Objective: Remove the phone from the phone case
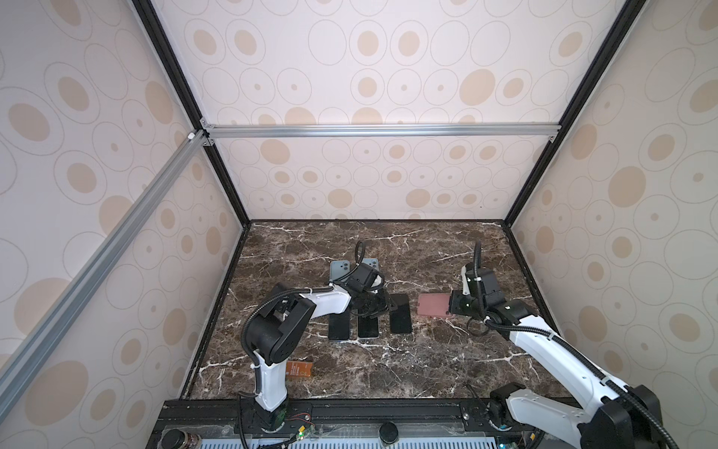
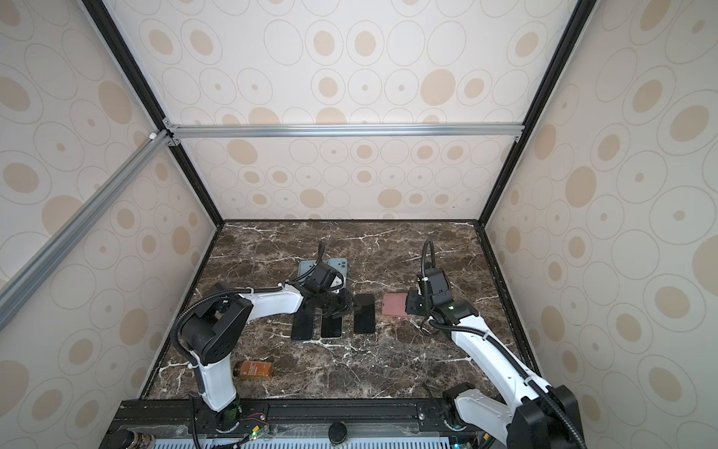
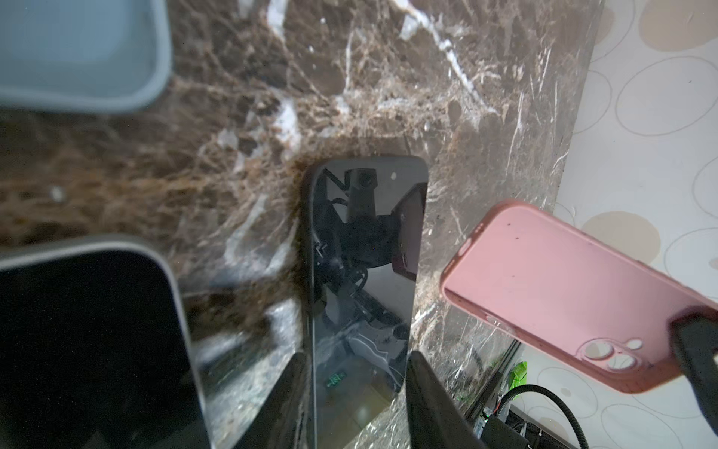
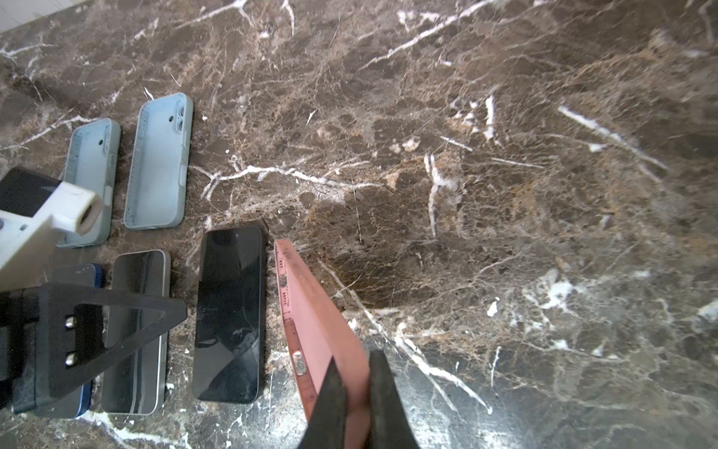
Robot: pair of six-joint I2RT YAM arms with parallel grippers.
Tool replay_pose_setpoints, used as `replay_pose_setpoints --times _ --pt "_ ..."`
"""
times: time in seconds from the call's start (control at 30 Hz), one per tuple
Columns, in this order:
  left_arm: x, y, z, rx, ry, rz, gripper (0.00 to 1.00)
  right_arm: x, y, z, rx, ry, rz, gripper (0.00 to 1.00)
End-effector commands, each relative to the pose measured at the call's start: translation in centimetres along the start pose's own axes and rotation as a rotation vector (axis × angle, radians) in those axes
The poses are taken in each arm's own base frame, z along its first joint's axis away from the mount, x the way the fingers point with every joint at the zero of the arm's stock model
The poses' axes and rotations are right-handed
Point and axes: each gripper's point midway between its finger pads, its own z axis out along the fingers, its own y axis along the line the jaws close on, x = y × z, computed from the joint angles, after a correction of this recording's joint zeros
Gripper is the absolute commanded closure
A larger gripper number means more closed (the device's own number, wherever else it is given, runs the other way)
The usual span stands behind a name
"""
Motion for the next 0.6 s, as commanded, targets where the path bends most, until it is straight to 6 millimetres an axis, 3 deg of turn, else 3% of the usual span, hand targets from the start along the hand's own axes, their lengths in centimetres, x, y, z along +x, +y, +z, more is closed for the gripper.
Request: replay_pose_setpoints --times 0.0,0.17,0.23,0.33,0.57 --pt "-2.5 -3.4 -4.0 0.007 -0.119 0.120 0.56 -2.4 0.6 -3.2 -0.032 -0.101 -0.030 1.00" --pt "-3.6 -9.0 -9.6 0.055 -0.264 0.445 0.47 -3.1 4.1 -7.0 -0.251 -0.174 -0.165 1.00" --pt "-2.2 -12.4 -11.8 0.147 -0.278 0.611 0.41 -3.0 5.8 -8.5 -0.347 -0.158 -0.223 1.00" --pt "-0.5 -15.7 -14.4 0.156 -0.348 0.823 0.37 -2.3 8.7 -10.6 -0.510 -0.084 -0.301 1.00" --pt "2.2 -17.1 -16.6 0.032 -0.415 1.143 0.32 -1.4 11.8 -13.3 -0.694 0.070 -0.421 1.00"
